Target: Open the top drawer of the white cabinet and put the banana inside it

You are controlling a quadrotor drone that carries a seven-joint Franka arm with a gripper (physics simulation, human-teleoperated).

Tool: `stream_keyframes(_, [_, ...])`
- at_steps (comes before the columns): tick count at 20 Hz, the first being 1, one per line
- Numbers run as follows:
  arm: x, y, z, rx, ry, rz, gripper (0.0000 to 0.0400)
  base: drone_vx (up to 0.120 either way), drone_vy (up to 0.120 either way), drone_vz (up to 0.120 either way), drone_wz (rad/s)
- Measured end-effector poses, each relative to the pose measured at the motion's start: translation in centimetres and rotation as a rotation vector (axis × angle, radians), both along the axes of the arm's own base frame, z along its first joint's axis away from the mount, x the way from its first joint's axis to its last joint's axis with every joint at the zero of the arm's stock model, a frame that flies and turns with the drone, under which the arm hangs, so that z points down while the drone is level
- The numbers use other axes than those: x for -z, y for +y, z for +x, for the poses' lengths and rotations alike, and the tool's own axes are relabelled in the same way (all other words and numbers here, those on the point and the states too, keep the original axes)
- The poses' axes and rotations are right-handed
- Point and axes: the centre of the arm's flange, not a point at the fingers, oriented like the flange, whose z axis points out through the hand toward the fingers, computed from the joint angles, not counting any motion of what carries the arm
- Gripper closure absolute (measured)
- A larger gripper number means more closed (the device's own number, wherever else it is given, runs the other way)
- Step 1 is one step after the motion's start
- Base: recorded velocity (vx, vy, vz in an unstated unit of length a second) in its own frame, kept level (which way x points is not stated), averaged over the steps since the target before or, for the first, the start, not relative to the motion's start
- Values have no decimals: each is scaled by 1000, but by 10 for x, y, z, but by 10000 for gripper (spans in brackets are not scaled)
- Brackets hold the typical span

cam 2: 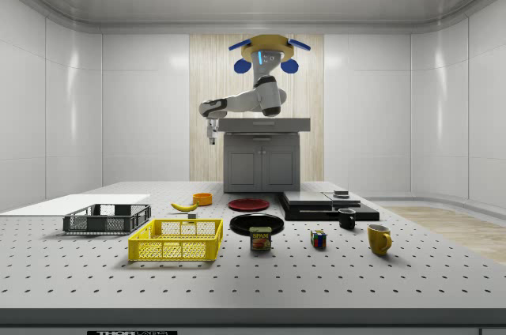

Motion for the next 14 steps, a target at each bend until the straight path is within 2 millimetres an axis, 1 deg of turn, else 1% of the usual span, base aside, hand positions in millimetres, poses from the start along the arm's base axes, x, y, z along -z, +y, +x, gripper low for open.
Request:
stream_keyframes(4, [0, 0, 0, 0, 0, 1, 0, 120, 0, -120, 0])
stream_keyframes(6, [0, 0, 0, 0, 0, 1, 0, 120, -100, -120, 0])
stream_keyframes(8, [0, 0, 0, 0, 0, 1, 0, 120, 0, -120, 0])
stream_keyframes(12, [0, 0, 0, 0, 0, 1, 0, 120, 110, -120, 0])
stream_keyframes(14, [0, 0, 0, 0, 0, 1, 0, 120, 0, -120, 0])
